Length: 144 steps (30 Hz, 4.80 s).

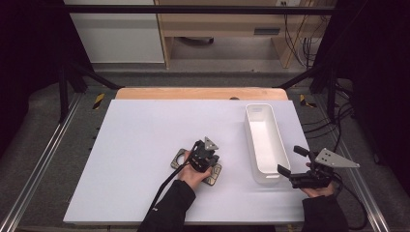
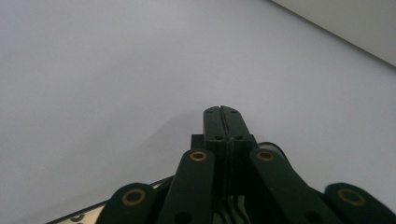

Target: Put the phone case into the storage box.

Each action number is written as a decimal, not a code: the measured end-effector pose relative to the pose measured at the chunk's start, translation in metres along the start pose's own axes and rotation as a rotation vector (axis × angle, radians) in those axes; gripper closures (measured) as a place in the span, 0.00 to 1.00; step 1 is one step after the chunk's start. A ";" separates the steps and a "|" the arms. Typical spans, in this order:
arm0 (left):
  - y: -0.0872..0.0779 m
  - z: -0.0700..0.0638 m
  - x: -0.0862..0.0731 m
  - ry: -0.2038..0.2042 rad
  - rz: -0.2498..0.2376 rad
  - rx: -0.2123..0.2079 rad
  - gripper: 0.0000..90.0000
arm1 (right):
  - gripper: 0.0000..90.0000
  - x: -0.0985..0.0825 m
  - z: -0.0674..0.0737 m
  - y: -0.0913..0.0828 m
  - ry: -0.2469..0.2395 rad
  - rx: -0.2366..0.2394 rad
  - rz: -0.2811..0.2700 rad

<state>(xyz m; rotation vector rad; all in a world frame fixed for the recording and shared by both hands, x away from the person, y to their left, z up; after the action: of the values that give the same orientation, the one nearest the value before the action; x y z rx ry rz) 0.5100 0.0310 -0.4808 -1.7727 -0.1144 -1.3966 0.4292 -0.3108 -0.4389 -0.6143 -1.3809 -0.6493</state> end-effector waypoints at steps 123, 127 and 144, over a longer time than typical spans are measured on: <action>-0.126 0.002 -0.061 0.148 0.279 -0.106 0.99 | 0.00 -0.001 0.001 0.001 -0.005 0.003 0.011; -0.133 0.007 -0.065 0.145 0.287 -0.091 0.99 | 0.00 0.000 0.001 0.000 -0.004 0.001 0.007; -0.156 0.027 -0.078 0.114 0.313 -0.056 0.99 | 0.00 -0.001 0.001 0.001 -0.006 0.001 0.011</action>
<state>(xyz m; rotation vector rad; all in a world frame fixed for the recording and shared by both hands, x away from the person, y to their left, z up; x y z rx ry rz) 0.4169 0.1793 -0.4597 -1.6676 0.2549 -1.2772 0.4288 -0.3096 -0.4397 -0.6231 -1.3825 -0.6376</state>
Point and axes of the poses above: each handheld gripper's, and its own axes: y roughly forward along the jaws, x roughly out of its top, z roughly to its left, the point moved 1 cm from there along y, roughly forward along the jaws, and after that the axes turned 12 degrees about -z, right-handed, at the moved point
